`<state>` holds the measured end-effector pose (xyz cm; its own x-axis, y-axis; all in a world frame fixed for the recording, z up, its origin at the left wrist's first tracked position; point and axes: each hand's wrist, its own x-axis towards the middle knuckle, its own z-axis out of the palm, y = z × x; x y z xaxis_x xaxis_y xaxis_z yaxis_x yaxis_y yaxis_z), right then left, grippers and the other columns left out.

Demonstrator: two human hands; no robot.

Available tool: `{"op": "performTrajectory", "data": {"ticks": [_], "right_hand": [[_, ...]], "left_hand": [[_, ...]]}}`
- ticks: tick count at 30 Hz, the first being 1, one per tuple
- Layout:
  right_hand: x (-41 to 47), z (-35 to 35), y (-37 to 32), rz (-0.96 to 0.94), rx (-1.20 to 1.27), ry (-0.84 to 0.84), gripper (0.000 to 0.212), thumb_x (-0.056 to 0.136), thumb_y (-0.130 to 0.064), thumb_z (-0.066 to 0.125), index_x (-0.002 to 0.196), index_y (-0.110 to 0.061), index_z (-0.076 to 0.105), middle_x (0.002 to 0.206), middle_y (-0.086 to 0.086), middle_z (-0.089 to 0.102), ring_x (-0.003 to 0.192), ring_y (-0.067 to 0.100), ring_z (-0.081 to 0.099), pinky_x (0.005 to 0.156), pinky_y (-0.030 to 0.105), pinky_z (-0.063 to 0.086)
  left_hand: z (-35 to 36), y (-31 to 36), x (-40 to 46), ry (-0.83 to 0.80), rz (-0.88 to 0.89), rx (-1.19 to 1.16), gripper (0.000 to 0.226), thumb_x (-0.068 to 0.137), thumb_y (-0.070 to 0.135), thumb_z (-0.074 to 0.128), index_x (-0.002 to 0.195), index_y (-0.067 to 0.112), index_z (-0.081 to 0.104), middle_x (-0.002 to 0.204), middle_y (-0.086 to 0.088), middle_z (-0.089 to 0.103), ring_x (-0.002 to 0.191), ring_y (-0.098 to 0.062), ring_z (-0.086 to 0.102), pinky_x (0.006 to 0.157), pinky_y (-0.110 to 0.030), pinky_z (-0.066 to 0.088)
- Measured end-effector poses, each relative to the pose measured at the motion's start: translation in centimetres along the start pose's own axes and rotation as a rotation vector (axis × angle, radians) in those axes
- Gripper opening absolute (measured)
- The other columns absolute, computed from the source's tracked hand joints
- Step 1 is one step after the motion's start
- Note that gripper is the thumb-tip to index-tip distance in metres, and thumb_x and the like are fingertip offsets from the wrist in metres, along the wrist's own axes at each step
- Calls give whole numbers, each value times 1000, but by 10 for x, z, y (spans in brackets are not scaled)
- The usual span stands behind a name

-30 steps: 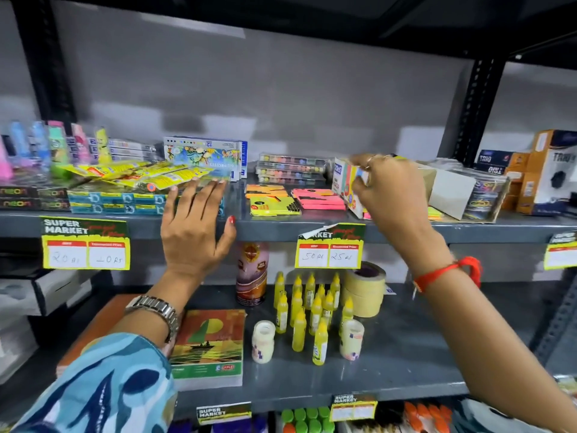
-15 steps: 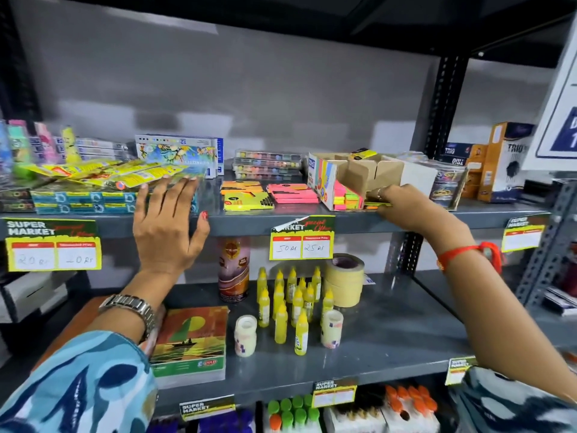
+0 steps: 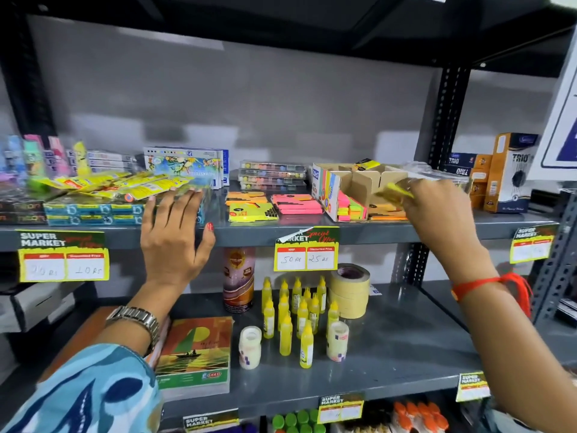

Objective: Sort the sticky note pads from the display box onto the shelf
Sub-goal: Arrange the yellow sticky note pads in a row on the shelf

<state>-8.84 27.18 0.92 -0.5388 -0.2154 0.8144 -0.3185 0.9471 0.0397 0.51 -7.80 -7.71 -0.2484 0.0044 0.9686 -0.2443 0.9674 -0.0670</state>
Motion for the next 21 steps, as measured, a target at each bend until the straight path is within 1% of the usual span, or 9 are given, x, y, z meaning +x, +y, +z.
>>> {"op": "performTrajectory", "data": {"ticks": [3, 6, 8, 10, 13, 15, 17, 19, 21], "right_hand": [[2, -8, -18, 106, 198, 253, 22, 92, -5, 49, 107, 2, 64, 81, 31, 68, 71, 45, 62, 63, 43, 48], [-1, -13, -57, -28, 225, 482, 22, 86, -2, 61, 107, -1, 68, 62, 21, 67, 52, 33, 60, 48, 32, 44], [-5, -11, -89, -146, 185, 541, 22, 79, -2, 69, 100, -5, 71, 49, 12, 59, 42, 26, 52, 46, 31, 36], [-8, -5, -117, -254, 276, 485, 23, 75, 1, 73, 97, -7, 72, 48, 9, 58, 41, 23, 52, 48, 28, 35], [-9, 4, -151, -358, 468, 233, 29, 73, 5, 70, 100, -6, 71, 65, 11, 71, 53, 26, 65, 46, 28, 47], [-7, 10, -166, -408, 380, 116, 29, 71, 3, 70, 96, -10, 72, 67, 10, 72, 58, 28, 68, 43, 24, 40], [-4, 21, -176, -452, 295, 1, 29, 77, 3, 61, 100, -12, 69, 78, 10, 72, 72, 30, 67, 50, 28, 36], [-2, 33, -181, -447, 349, -131, 31, 85, 3, 49, 108, -11, 64, 93, 13, 70, 87, 35, 64, 63, 35, 45], [-1, 36, -181, -431, 411, -219, 32, 88, 2, 43, 112, -8, 62, 102, 18, 68, 94, 38, 63, 75, 40, 53]], "left_hand": [[-1, -1, 0, -7, -1, 4, 54, 92, 36, 35, 130, 3, 54, 125, -17, 60, 121, -35, 48, 114, -46, 19], [-1, -1, 1, -4, 1, 6, 54, 93, 37, 35, 129, 3, 55, 124, -17, 61, 120, -34, 49, 112, -49, 25], [-1, -1, 0, 0, 2, 5, 53, 92, 36, 36, 127, 2, 57, 123, -17, 62, 119, -35, 50, 111, -50, 27], [-1, -2, 0, -1, 7, 7, 52, 92, 36, 37, 126, 2, 57, 122, -16, 62, 119, -34, 50, 111, -50, 27], [0, -3, 1, -3, 12, -1, 53, 91, 36, 38, 128, 3, 56, 124, -15, 61, 121, -32, 48, 111, -49, 27], [2, -4, 0, 1, 14, 4, 53, 92, 36, 37, 128, 4, 57, 124, -15, 62, 121, -31, 48, 111, -49, 27], [2, -4, 0, 3, 22, 11, 53, 92, 37, 37, 128, 4, 57, 124, -15, 62, 120, -32, 49, 110, -49, 28], [3, -4, 0, 4, 28, 16, 52, 93, 37, 36, 128, 4, 57, 124, -14, 62, 120, -32, 51, 110, -49, 28], [4, -5, -1, 9, 33, 19, 52, 93, 37, 36, 128, 5, 57, 124, -13, 62, 120, -32, 51, 110, -49, 30]]}}
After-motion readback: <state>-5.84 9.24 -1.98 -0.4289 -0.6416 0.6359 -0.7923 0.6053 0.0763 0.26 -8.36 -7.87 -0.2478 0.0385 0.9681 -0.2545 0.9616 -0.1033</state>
